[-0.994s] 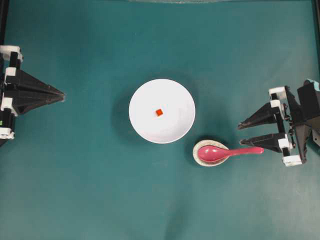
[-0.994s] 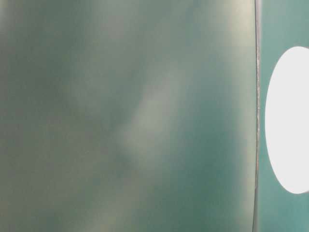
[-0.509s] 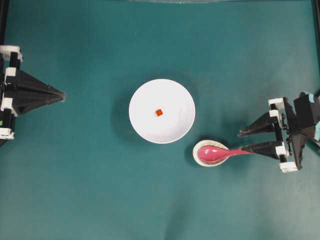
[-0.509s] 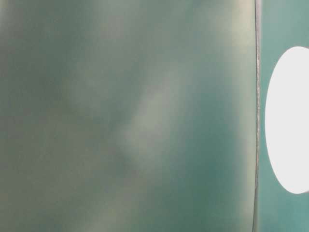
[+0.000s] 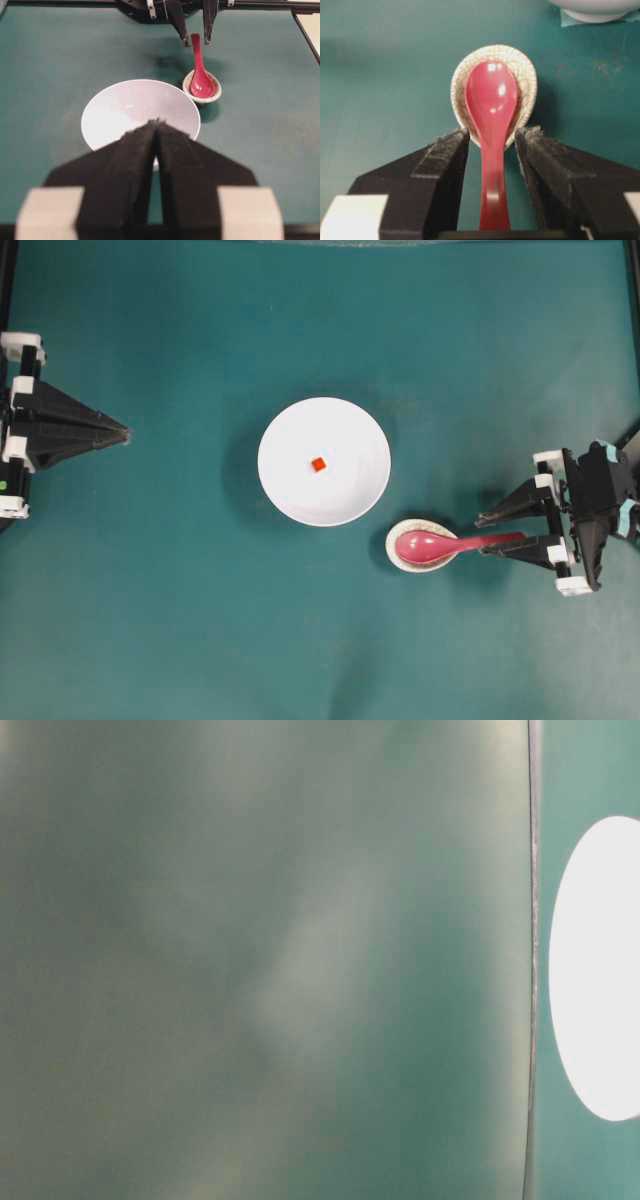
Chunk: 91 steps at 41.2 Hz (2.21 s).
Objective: Grip the spoon and scoop the red block from the bowl with right arm.
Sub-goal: 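Move the right gripper toward the pink spoon handle in the spoon rest, then close the right gripper on the pink spoon handle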
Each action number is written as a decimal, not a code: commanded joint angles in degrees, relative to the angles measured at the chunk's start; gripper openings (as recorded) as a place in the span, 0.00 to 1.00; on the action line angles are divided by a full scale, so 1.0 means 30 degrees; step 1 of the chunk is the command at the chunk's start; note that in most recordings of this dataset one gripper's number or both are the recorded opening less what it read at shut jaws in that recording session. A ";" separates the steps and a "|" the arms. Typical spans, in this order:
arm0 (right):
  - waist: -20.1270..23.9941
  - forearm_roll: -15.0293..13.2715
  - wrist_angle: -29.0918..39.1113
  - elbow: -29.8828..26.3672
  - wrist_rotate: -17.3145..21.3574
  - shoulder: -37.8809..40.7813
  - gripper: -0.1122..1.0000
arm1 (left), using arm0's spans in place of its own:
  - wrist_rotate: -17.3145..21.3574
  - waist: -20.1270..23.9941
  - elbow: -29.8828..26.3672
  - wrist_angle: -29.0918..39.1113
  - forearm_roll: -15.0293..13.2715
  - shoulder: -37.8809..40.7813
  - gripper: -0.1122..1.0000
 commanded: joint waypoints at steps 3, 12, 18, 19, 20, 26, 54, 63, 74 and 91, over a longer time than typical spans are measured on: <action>0.0176 0.0029 -0.0879 -0.0176 0.0000 0.0762 0.54 | 0.0029 0.0000 -0.0439 -0.0059 0.0029 0.0088 0.10; 0.0352 0.0029 -0.2080 -0.0410 0.0000 0.2402 0.54 | 0.0029 -0.0029 -0.0439 -0.0059 0.0029 0.0088 0.10; 0.0674 0.0029 -0.2168 -0.0527 -0.0029 0.3164 0.54 | 0.0029 -0.0029 -0.0439 -0.0059 0.0059 0.0088 0.10; 0.0674 0.0029 -0.2168 -0.0586 -0.0029 0.3193 0.54 | 0.0029 0.0000 -0.0439 -0.0059 0.0059 0.0088 0.10; 0.0674 0.0029 -0.2168 -0.0586 0.0000 0.3223 0.54 | 0.0029 0.0000 -0.0439 -0.0059 0.0059 0.0088 0.10; 0.0703 0.0059 -0.2139 -0.0469 0.0000 0.3223 0.54 | 0.0029 0.0000 -0.0410 -0.0059 0.0029 0.0088 0.10; 0.0674 0.0059 -0.2168 -0.0293 -0.0059 0.3223 0.52 | 0.0000 0.0000 -0.0410 -0.0059 0.0059 0.0088 0.10; 0.0674 0.0059 -0.2168 -0.0293 -0.0146 0.3223 0.52 | 0.0029 0.0000 -0.0439 -0.0059 0.0059 0.0088 0.10; 0.0703 0.0059 -0.2168 -0.0322 -0.0146 0.3223 0.45 | 0.0000 -0.0029 -0.0439 -0.0059 0.0059 0.0088 0.10; 0.0703 0.0029 -0.2139 -0.0352 -0.0146 0.3223 0.32 | 0.0000 0.0000 -0.0439 -0.0059 0.0059 0.0088 0.10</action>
